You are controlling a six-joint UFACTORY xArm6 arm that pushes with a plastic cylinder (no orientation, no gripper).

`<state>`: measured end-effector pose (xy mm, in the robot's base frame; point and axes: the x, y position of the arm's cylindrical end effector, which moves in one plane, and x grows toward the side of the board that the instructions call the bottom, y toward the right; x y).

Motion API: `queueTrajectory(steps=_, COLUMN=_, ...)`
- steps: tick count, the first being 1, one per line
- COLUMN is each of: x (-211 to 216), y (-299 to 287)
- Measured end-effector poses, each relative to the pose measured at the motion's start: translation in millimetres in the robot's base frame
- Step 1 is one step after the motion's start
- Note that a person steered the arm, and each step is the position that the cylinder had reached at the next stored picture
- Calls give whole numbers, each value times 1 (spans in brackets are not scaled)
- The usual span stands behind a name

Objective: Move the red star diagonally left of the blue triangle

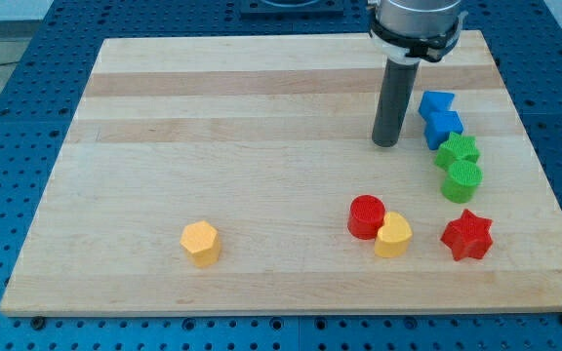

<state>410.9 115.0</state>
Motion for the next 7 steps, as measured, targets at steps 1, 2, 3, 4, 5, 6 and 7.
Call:
queueTrajectory(steps=1, x=0, y=10)
queueTrajectory(steps=2, x=0, y=23)
queueTrajectory(steps=3, x=-3, y=30)
queueTrajectory(steps=4, x=-7, y=31)
queueTrajectory(steps=5, x=-11, y=34)
queueTrajectory(steps=6, x=-11, y=39)
queueTrajectory(steps=7, x=-11, y=47)
